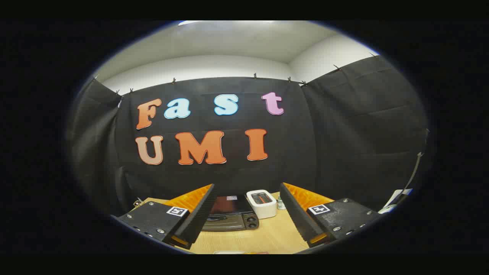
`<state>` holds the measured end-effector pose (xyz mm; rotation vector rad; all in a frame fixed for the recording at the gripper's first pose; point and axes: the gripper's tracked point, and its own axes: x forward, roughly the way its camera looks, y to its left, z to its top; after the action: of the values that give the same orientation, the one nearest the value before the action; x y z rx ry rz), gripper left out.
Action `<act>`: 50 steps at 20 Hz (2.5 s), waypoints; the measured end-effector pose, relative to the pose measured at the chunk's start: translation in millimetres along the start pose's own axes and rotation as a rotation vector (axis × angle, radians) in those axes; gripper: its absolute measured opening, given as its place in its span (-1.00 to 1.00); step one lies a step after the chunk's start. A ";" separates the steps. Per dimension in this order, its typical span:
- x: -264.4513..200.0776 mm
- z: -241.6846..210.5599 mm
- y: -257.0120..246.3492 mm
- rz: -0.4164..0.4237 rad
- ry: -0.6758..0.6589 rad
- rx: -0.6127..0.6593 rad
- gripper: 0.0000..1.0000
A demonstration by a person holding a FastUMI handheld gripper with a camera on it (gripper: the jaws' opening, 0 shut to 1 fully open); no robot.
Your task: Open the toaster oven, put the food inside, and close the toaster oven door.
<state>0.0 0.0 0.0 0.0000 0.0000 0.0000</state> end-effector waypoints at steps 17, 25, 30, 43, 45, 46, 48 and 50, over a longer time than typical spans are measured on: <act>-21.6 6.4 -21.5 -0.034 -0.015 -0.027 0.97; -8.6 -16.9 6.0 0.029 0.017 0.018 0.97; 17.9 -48.8 44.1 0.086 0.059 -0.036 0.97; 122.8 -195.4 108.2 0.144 0.307 -0.091 0.98; 134.8 -215.6 114.5 0.140 0.355 -0.100 0.98; 140.5 -226.7 119.2 0.141 0.386 -0.104 0.98; 148.5 -248.3 126.3 0.146 0.440 -0.134 0.98; 152.3 -256.3 131.6 0.154 0.464 -0.153 0.99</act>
<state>152.3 131.6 -256.3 -0.1530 0.4643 0.1540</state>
